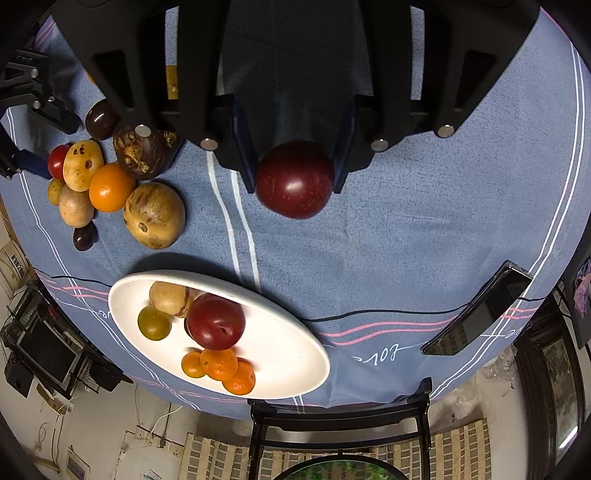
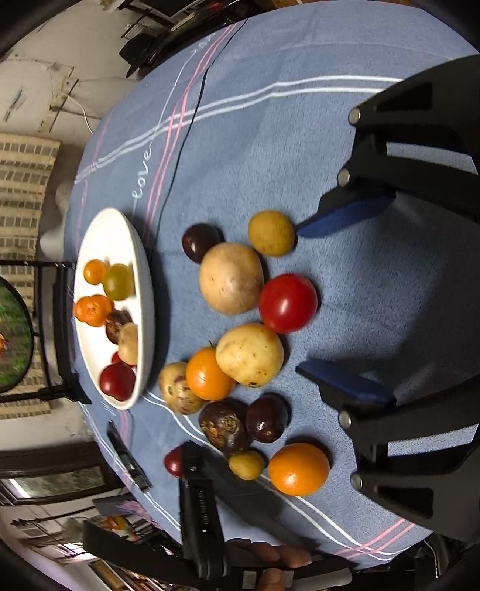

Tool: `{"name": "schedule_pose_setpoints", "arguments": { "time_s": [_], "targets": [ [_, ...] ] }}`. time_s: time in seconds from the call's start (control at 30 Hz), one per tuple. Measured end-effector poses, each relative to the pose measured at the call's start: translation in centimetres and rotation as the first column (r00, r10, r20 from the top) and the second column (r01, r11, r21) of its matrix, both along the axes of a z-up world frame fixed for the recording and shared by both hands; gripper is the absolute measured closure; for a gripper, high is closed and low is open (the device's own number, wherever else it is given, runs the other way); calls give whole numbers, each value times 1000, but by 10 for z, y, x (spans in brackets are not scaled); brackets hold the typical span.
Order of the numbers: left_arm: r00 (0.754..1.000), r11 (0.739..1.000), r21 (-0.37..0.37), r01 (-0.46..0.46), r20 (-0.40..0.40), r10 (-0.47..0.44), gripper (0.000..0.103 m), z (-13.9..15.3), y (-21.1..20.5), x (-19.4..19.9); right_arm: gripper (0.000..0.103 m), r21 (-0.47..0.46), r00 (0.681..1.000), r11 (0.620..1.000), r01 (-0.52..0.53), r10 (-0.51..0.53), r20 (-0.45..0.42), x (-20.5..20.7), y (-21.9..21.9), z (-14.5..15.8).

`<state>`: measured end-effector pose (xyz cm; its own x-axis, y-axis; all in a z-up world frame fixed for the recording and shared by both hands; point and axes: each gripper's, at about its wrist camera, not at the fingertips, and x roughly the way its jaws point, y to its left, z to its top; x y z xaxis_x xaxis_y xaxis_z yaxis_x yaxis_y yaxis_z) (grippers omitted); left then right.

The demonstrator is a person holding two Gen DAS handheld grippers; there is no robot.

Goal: Organize fruits
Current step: 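Grasp another dark red plum with the left tool while the right tool grasps a red tomato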

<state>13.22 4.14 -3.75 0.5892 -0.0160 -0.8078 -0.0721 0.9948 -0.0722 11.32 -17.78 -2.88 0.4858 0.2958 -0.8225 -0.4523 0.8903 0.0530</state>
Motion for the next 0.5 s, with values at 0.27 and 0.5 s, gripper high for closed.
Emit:
{"name": "schedule_pose_setpoints", "arguments": {
  "time_s": [0.27, 0.5],
  "targets": [
    [1000, 1000, -1, 0, 0, 0, 62, 0, 0, 0, 64, -5, 999, 999, -39, 39, -6, 10, 6, 1],
    [1000, 1000, -2, 0, 0, 0, 63, 0, 0, -1, 70, 30, 999, 999, -33, 33, -3, 3, -1, 3]
  ]
}}
